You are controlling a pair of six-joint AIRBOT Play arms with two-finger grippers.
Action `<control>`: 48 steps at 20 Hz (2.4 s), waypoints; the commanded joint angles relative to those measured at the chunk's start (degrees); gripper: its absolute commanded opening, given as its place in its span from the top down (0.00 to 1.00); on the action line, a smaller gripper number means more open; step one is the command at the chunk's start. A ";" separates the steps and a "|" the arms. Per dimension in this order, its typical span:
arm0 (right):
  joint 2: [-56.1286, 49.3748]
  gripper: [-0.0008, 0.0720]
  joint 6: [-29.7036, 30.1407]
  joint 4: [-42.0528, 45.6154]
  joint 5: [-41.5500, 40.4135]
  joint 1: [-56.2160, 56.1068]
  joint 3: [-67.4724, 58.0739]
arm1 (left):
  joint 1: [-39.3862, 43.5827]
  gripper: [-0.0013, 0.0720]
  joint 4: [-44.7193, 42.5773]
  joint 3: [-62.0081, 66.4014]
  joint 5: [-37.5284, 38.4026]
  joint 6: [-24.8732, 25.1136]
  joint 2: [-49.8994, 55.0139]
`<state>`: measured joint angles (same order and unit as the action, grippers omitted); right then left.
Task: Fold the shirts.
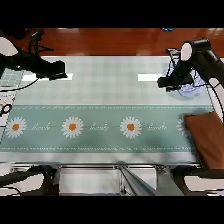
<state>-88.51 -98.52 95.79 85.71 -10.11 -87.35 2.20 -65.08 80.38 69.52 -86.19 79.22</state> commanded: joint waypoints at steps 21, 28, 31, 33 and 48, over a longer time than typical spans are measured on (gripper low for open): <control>0.00 0.64 -0.61 1.25 -21.31 0.35 -0.09 | -0.09 0.89 -0.57 -0.02 -6.36 0.02 1.75; -1.42 0.42 -3.87 8.15 -28.17 16.15 -3.10 | -5.77 0.29 -8.46 -2.99 -8.63 0.68 -3.32; -6.97 0.42 -3.61 -7.15 -30.36 24.81 -3.10 | -5.99 0.29 -8.33 -14.34 -18.82 0.33 -12.13; -11.87 0.42 -3.28 -12.02 -30.73 26.97 -3.10 | -5.97 0.29 -7.28 -22.05 -25.62 -2.38 -16.15; -9.55 0.96 9.75 -20.48 -21.00 26.77 -17.79 | -9.66 0.29 -5.44 -22.64 -34.99 -2.58 -20.24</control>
<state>-103.48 -92.29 78.08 60.36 16.64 -101.82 -5.93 -70.52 55.86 35.29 -88.77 61.95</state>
